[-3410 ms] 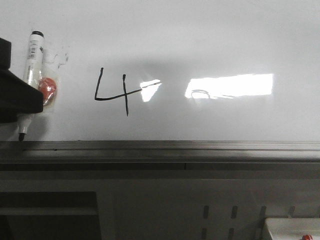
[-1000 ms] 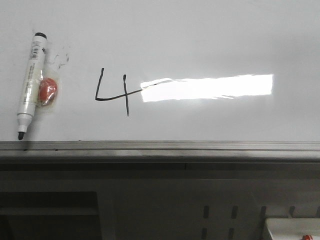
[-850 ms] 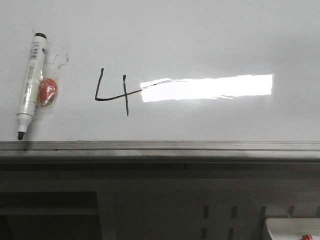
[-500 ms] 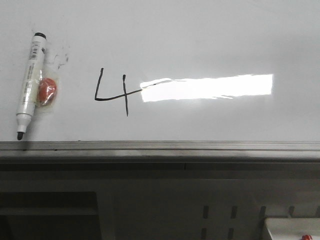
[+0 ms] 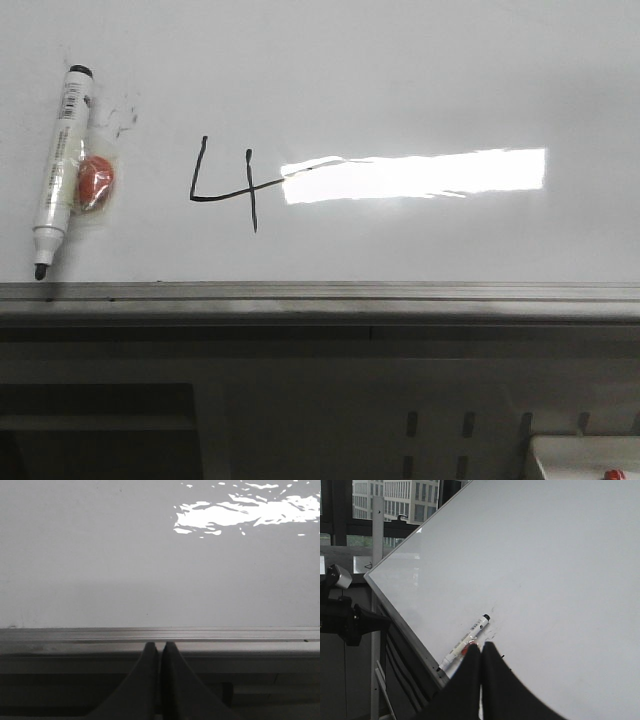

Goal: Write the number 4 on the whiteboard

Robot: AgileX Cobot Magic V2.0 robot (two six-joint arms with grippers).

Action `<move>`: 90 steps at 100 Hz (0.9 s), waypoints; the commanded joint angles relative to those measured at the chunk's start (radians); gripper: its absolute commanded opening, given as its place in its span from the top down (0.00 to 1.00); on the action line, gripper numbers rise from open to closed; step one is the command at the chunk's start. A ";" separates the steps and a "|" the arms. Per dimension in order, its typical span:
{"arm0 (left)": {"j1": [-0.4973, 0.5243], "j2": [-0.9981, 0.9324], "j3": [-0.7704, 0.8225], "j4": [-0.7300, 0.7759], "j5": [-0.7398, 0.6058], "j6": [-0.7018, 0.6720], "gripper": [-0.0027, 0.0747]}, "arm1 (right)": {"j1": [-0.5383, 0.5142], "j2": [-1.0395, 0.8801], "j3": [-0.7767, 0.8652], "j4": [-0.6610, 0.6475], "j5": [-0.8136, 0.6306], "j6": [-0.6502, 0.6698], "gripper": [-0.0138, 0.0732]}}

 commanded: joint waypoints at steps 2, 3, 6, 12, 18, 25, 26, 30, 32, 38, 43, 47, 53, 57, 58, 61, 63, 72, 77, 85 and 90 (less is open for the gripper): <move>0.002 -0.024 0.035 -0.010 -0.048 -0.010 0.99 | -0.006 0.007 -0.025 -0.012 -0.084 -0.010 0.92; 0.002 -0.024 0.035 -0.010 -0.048 -0.010 0.99 | -0.006 0.007 -0.025 -0.012 -0.084 -0.010 0.92; 0.002 -0.024 0.035 -0.010 -0.048 -0.010 0.99 | -0.006 0.007 -0.025 -0.012 -0.084 -0.010 0.92; 0.002 -0.024 0.035 -0.010 -0.048 -0.010 0.99 | -0.006 0.007 -0.025 -0.012 -0.084 -0.010 0.92; 0.002 -0.024 0.035 -0.010 -0.048 -0.010 0.99 | -0.015 0.007 -0.025 -0.008 -0.087 -0.009 0.92; 0.002 -0.024 0.035 -0.010 -0.048 -0.010 0.99 | -0.049 0.012 -0.025 -0.003 -0.089 -0.009 0.92; 0.002 -0.024 0.035 -0.010 -0.048 -0.010 0.99 | -0.054 0.012 -0.025 0.002 -0.089 -0.009 0.92; 0.002 -0.024 0.035 -0.010 -0.048 -0.010 0.99 | -0.090 0.021 -0.025 0.023 -0.091 -0.006 0.92; 0.002 -0.024 0.035 -0.010 -0.048 -0.010 0.99 | -0.113 0.028 -0.025 0.025 -0.093 0.008 0.92; 0.002 -0.024 0.035 -0.010 -0.048 -0.010 0.99 | -0.189 0.048 -0.025 0.025 -0.096 0.070 0.92; 0.002 -0.024 0.035 -0.010 -0.048 -0.010 0.99 | -0.286 0.068 -0.025 0.025 -0.102 0.107 0.92; 0.002 -0.024 0.035 -0.010 -0.048 -0.010 0.99 | -0.355 0.083 -0.025 0.025 -0.104 0.112 0.92; 0.002 -0.024 0.035 -0.010 -0.048 -0.010 0.99 | -0.491 0.102 -0.025 0.025 -0.104 0.112 0.92; 0.002 -0.024 0.035 -0.010 -0.048 -0.010 0.99 | -0.579 0.105 -0.025 0.032 -0.098 0.116 0.92; 0.002 -0.024 0.035 -0.010 -0.048 -0.010 0.99 | -0.592 0.105 -0.025 0.036 -0.093 0.115 0.92; 0.002 -0.024 0.035 -0.010 -0.048 -0.010 0.99 | -0.644 0.105 -0.023 0.043 -0.083 0.115 0.92; 0.002 -0.024 0.035 -0.010 -0.048 -0.010 0.99 | -0.680 0.105 -0.023 0.046 -0.078 0.115 0.92; 0.002 -0.024 0.035 -0.010 -0.048 -0.010 0.99 | -0.794 0.091 -0.003 0.046 -0.080 0.115 0.92; 0.002 -0.024 0.035 -0.010 -0.048 -0.010 0.99 | -0.842 0.074 0.018 0.046 -0.081 0.115 0.92; 0.002 -0.024 0.035 -0.010 -0.048 -0.010 0.99 | -0.907 0.015 0.067 0.046 -0.073 0.115 0.92; 0.002 -0.024 0.035 -0.010 -0.048 -0.010 0.99 | -0.939 -0.032 0.108 0.046 -0.063 0.115 0.92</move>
